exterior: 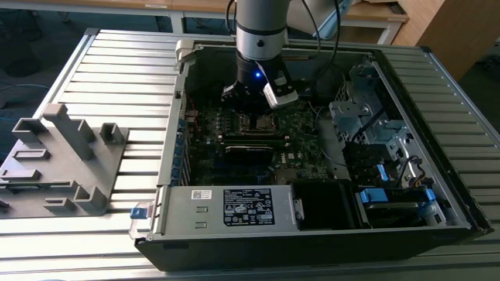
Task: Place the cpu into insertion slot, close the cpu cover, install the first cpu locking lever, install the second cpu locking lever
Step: 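Install the second cpu locking lever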
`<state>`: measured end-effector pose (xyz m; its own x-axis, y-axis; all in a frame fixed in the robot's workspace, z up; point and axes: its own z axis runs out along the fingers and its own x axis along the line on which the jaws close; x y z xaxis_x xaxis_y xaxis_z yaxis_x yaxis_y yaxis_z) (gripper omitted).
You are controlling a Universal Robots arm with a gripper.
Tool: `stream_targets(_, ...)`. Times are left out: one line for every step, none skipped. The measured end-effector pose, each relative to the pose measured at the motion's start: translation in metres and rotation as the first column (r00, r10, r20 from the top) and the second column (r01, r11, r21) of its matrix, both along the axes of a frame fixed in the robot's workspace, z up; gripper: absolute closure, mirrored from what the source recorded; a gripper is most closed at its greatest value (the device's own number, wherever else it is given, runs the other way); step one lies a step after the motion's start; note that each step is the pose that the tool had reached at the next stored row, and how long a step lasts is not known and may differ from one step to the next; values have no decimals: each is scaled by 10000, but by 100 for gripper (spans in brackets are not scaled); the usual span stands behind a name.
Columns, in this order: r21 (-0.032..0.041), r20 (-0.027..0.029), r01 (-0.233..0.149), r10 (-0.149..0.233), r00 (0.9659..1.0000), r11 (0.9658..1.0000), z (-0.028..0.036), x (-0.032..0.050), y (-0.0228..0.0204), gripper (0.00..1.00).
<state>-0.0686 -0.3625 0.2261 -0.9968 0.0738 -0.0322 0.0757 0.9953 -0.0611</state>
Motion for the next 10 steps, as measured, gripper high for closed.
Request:
stream_targets(1,1,0,0,10000,10000,-3,-1,0,89)
stream_targets(0,0,0,0,10000,10000,-5,-1,0,89)
stream_targets(-2,-1,0,0,10000,10000,-7,-2,0,89)
stream_targets(-2,-1,0,0,10000,10000,-8,-3,0,89)
stream_targets(-3,-2,0,0,10000,10000,-8,-3,0,89)
stream_targets(-3,-2,0,0,10000,10000,-8,-3,0,89)
stream_targets(-1,-1,0,0,10000,10000,-9,-3,0,89)
stream_targets(-2,-1,0,0,10000,10000,-10,-3,0,89)
stream_targets(-1,-1,0,0,10000,10000,-10,-3,0,89)
stream_targets(-2,-2,0,0,10000,10000,-10,-3,0,89)
